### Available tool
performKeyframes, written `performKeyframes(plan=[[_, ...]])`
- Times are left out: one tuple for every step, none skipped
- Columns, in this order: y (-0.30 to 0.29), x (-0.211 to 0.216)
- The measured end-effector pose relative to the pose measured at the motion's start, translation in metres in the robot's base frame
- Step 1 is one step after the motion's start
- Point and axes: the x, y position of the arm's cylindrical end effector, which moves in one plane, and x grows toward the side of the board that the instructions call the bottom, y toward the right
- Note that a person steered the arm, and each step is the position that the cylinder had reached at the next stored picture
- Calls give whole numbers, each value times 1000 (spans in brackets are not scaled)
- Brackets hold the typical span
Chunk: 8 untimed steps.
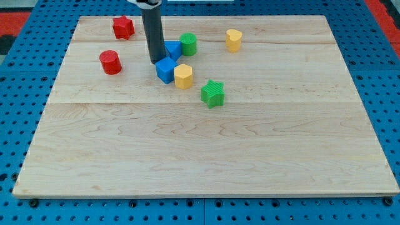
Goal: Place the blue triangle towards top center
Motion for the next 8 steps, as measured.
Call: performKeyframes(plan=[[27,-4],[39,-20],[5,-61],[-7,-69],[3,-71],[36,-89],[37,-89],[37,-89]])
